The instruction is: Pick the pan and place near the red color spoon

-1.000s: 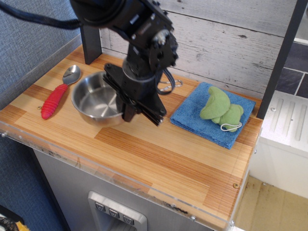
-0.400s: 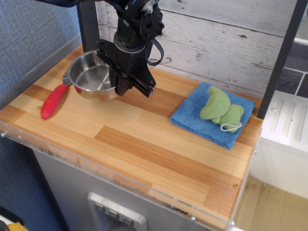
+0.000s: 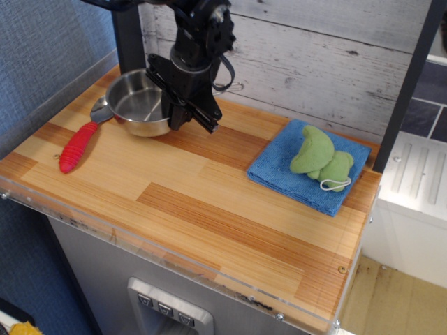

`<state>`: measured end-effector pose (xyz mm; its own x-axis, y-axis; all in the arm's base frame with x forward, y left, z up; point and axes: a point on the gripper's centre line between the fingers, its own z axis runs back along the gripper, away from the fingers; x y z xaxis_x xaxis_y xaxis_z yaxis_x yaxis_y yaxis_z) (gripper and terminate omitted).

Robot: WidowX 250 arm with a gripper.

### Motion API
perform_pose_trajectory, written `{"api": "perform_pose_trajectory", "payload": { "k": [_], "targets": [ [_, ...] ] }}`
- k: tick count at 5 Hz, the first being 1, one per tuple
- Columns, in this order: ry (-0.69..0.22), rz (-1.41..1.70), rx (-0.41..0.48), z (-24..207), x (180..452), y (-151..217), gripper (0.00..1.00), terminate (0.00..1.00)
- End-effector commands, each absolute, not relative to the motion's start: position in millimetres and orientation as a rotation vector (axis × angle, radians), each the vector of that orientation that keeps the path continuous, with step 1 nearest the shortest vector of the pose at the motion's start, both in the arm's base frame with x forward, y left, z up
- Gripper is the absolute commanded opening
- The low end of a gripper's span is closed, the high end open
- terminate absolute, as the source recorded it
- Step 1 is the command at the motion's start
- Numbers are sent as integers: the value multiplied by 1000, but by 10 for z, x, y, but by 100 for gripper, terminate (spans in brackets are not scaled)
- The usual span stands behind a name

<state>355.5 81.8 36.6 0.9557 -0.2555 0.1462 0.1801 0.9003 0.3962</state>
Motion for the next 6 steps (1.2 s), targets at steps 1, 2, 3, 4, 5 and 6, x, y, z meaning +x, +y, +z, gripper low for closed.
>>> {"api": "perform_pose_trajectory", "payload": {
  "k": [1, 2, 3, 4, 5, 6],
  "targets": [
    [-195, -245, 396, 417, 3718, 931, 100, 0],
    [-211, -233, 394, 420, 3712, 873, 100, 0],
    [-210, -244, 386, 429, 3734, 759, 100, 0],
    [-216, -245, 388, 469, 3727, 705, 100, 0],
    [-240, -254, 371, 535, 3717, 672, 100, 0],
    [-277, -225, 373, 675, 3673, 688, 100, 0]
  ]
}}
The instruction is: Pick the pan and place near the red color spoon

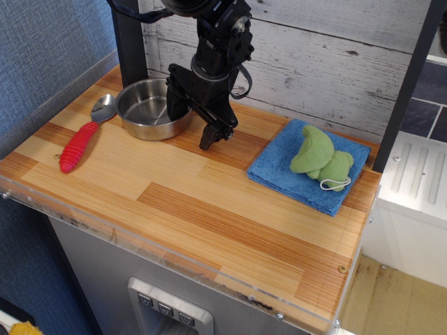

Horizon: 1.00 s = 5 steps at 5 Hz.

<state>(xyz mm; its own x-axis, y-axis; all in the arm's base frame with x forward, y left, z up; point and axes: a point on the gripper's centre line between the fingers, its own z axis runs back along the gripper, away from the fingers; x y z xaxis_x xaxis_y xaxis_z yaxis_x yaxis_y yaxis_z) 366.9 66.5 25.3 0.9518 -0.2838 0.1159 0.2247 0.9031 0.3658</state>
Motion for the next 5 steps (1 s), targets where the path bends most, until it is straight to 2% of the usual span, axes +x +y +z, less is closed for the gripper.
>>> {"api": "perform_pose_trajectory", "payload": {
  "k": [1, 2, 5],
  "targets": [
    [-354, -181, 361, 932, 3590, 709, 100, 0],
    [-429, -149, 332, 1140, 3482, 693, 100, 0],
    [-429, -149, 332, 1140, 3482, 693, 100, 0]
  ]
}}
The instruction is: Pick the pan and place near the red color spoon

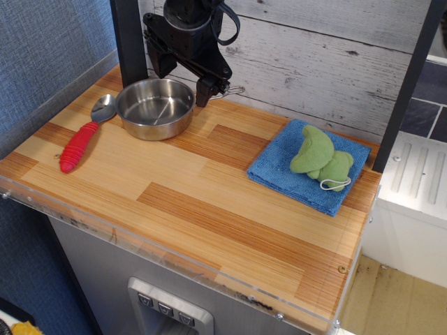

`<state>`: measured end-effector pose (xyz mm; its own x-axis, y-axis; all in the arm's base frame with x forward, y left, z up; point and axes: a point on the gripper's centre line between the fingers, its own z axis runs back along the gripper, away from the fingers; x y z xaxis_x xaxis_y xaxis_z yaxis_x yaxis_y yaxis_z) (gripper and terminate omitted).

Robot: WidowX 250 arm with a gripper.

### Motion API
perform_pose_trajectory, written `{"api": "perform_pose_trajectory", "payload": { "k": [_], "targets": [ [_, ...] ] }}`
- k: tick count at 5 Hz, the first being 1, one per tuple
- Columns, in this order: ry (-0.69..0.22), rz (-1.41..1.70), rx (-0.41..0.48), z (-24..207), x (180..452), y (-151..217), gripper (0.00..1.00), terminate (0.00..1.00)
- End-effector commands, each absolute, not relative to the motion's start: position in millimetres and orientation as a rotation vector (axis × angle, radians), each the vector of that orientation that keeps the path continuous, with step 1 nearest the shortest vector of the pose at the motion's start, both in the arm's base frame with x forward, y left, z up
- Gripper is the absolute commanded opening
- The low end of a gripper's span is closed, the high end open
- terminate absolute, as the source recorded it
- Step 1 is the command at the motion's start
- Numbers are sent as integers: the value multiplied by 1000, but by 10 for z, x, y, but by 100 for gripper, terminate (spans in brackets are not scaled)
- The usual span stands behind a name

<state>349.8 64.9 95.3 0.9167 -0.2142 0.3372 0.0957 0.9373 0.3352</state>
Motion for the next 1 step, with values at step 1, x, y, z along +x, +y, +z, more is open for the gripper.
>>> {"api": "perform_pose_trajectory", "payload": {
  "k": [1],
  "targets": [
    [-429, -149, 332, 1140, 3482, 693, 100, 100]
  ]
}}
